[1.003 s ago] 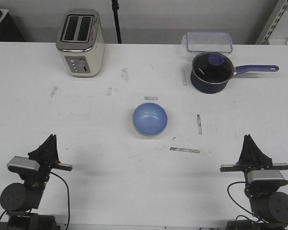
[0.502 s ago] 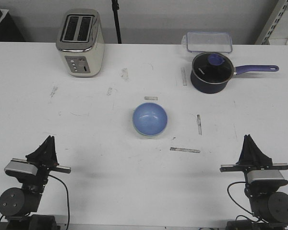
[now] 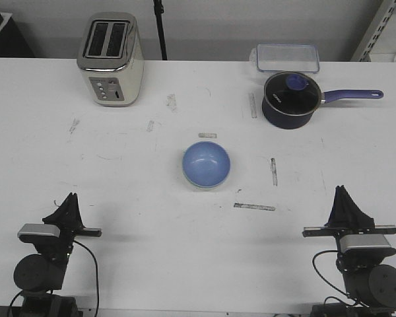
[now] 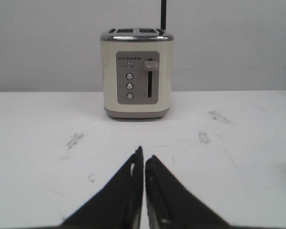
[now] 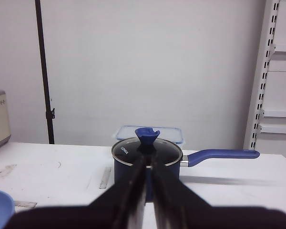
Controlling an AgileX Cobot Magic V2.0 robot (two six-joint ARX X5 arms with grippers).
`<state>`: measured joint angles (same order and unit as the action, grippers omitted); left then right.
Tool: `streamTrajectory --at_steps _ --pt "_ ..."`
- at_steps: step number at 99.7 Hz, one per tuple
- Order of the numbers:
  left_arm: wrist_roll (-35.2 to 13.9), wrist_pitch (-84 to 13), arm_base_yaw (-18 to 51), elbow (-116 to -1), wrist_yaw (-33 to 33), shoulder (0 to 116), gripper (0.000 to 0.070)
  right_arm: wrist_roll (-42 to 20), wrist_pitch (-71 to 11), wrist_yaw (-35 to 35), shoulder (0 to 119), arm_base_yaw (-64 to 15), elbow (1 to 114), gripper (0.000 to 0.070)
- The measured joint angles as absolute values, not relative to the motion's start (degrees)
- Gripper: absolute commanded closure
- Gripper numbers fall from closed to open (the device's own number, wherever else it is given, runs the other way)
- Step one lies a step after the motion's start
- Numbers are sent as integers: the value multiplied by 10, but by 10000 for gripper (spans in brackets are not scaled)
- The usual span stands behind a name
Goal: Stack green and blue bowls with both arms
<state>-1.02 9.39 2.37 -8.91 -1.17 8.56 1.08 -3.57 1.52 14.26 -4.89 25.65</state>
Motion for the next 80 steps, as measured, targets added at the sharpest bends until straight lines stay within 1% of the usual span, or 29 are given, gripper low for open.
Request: streamTrajectory --at_steps 10,32,46,58,80 --pt "-25 95 21 -70 -12 77 699 11 -36 15 143 -49 256 690" --pt "-30 95 16 -20 -12 33 699 11 -36 15 143 -49 256 690" --pt "-29 86 14 -20 -11 2 699 11 -36 15 143 -49 256 690" --pt "-28 66 8 -20 -13 3 699 11 -36 15 143 -49 256 690" --pt "-37 67 8 -20 -13 3 699 11 -36 15 143 -49 256 690"
